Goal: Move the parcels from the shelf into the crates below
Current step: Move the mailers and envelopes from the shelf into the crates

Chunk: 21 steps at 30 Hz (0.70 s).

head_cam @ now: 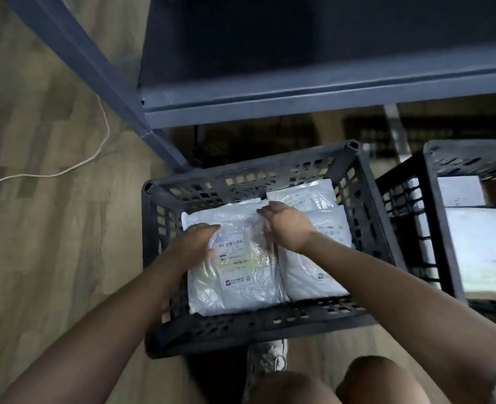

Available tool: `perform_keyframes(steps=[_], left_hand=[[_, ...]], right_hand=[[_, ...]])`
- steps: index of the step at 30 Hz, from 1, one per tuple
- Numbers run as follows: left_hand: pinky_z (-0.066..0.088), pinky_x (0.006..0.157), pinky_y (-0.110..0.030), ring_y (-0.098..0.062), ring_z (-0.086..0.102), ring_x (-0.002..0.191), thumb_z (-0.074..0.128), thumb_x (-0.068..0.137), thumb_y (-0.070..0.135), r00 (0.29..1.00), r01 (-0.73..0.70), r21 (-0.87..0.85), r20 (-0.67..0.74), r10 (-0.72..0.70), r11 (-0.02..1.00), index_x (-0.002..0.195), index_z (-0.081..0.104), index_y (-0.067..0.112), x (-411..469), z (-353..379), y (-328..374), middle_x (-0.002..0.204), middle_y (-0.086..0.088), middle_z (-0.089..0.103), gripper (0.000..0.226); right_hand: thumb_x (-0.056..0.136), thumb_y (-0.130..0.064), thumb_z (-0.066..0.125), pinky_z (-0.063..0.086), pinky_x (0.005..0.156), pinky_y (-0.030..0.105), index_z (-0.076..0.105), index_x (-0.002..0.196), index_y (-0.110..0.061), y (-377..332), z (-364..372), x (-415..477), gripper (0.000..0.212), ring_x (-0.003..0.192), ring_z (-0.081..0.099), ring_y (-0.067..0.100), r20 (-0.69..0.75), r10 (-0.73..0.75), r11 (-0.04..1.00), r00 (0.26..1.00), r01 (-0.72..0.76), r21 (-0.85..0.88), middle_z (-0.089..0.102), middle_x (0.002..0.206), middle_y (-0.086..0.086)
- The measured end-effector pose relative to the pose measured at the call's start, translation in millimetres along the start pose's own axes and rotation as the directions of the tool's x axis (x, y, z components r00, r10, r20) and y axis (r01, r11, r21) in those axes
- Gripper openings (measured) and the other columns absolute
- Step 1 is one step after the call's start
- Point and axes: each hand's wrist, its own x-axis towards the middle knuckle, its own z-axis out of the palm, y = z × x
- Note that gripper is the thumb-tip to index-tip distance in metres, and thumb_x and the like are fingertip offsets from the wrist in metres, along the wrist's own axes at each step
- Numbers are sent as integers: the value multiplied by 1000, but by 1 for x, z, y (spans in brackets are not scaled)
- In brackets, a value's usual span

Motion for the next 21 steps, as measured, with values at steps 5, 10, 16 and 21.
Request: perform_keyframes(steps=[5,10,16,21], left_hand=[[35,107,-36,-21,35,137,54,94,23,998,-6,77,-59,10,997,147,30,17,-59,-80,42,151,-3,34,58],[46,92,-34,-24,52,120,52,95,28,998,38,90,-54,-33,995,150,19,16,-128,-174,83,138,-8,48,65],[44,98,-38,-24,49,125,58,91,34,990,1,69,-141,9,998,147,29,18,-220,-324,131,140,-7,49,65],[40,103,-35,-22,44,131,52,94,36,973,-52,116,-219,77,992,147,29,19,-304,-432,181,146,-4,40,60]], right_hand=[[93,-36,53,30,108,32,22,149,-13,-23,-69,-48,68,138,30,24,1,-5,999,1000,5,-33,34,149,10],[96,-44,44,29,110,34,33,143,-12,-61,-171,-107,58,137,30,26,-3,27,997,1000,-27,-74,38,145,10],[97,-45,42,26,113,35,28,147,-14,-113,-323,-186,61,141,27,25,-45,50,996,998,-54,-74,36,149,9],[97,-44,43,32,108,33,29,147,-17,-157,-442,-251,60,138,31,23,-144,77,995,987,-85,-51,35,149,6]])
